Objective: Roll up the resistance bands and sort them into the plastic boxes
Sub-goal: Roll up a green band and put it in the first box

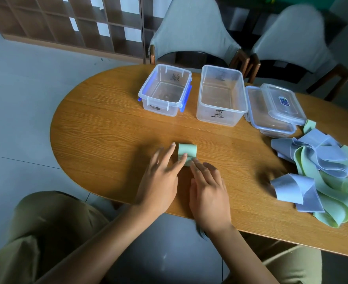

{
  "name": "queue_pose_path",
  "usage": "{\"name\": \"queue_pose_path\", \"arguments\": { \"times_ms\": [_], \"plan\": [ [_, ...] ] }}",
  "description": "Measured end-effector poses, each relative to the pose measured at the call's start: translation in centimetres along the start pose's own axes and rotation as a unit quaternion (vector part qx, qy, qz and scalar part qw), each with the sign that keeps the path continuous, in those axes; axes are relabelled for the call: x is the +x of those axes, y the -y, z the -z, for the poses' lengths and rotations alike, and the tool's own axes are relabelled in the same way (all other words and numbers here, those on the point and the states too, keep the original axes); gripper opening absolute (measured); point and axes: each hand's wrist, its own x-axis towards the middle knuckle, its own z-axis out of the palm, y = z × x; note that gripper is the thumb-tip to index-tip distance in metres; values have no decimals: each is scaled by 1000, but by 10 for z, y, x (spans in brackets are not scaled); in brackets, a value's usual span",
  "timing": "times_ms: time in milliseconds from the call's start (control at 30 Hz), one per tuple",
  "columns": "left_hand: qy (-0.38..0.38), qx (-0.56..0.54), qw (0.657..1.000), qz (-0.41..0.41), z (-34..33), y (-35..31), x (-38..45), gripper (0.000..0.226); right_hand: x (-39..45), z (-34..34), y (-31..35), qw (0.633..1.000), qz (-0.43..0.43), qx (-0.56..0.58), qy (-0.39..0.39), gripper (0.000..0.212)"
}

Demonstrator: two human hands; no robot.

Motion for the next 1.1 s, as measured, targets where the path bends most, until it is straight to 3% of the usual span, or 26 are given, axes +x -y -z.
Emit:
{"name": "queue_pose_path", "arguments": {
  "times_ms": [400,600,967,1100],
  "plan": [
    [52,52,996,42,-3,-5,8,66,27,-7,-5,999,-19,-12,49,57],
    [76,79,993,43,-3,-2,26,71,29,-2,-9,997,-47,67,-17,46],
    [75,117,988,63,-10,-5,57,53,43,-6,-24,994,-27,103,-2,47],
    [53,97,993,30,-10,3,74,49,53,-7,-27,989,-47,141,13,49]
  ]
}}
